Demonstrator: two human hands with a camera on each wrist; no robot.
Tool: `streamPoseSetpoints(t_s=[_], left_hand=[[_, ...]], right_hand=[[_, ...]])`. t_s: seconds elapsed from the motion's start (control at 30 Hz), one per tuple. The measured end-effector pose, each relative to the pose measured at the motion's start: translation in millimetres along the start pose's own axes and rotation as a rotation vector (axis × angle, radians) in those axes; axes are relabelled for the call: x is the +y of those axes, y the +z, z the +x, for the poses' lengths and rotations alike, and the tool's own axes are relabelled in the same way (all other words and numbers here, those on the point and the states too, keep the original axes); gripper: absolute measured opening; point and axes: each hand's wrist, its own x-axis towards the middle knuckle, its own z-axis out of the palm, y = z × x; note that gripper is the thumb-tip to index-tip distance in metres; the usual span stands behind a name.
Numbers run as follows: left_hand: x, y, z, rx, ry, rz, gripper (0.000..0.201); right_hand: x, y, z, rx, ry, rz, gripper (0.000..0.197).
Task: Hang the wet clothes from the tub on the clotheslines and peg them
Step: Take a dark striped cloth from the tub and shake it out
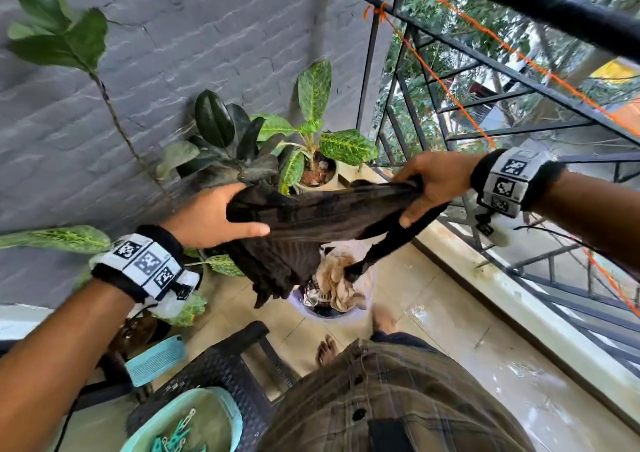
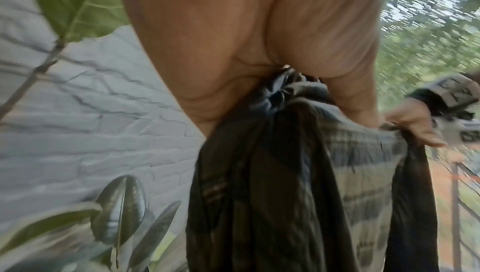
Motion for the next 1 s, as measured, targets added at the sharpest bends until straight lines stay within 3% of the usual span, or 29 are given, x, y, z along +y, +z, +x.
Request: streamPoseSetpoints(t_s=[0.07,0.13,0.23,0.33,0.4,0.47,0.6,0.7,0.73,0.9,1.0], left_hand=[[5,5,-1,0.015,0.033,0.245,0.085],[11,12,-2,0.025,0.039,0.518,0.071],[13,15,-5,0.007,0.011,0.581,0.026],[12,16,-6,-0.055,-0.008,0.23,0.009],[27,23,-7,-0.111,0.025,-0.084,0.011],[41,29,-4,-0.167,0.08,-0.205,0.014],[72,31,9,-0.186,0.211,0.107,0.054],[103,39,11,-0.156,0.345,0.339,0.05],[113,45,12,-0.166,0.397,0.365,0.046],[168,60,26,-0.144,0.625,0.273,0.024],[223,54,40,-0.061,0.721,0.292,0.021]], right_hand=[[4,10,4,-0.045,0.078,-0.363,0.045],[9,14,3,0.025,0.149,-0.474,0.032],[25,26,-10,0.184,0.198,-0.078,0.022],[39,40,-31,0.379,0.088,0.345,0.021],[40,45,-50,0.435,0.042,0.521,0.007],[42,47,-74,0.472,0.069,0.658,0.017],[62,64,-129,0.523,0.207,0.712,0.034],[75,78,-176,0.464,0.403,0.54,0.069],[76,80,-195,0.432,0.437,0.501,0.072],[49,64,-293,0.352,0.468,0.429,0.078],[43,31,-349,0.487,0.574,0.38,0.05]])
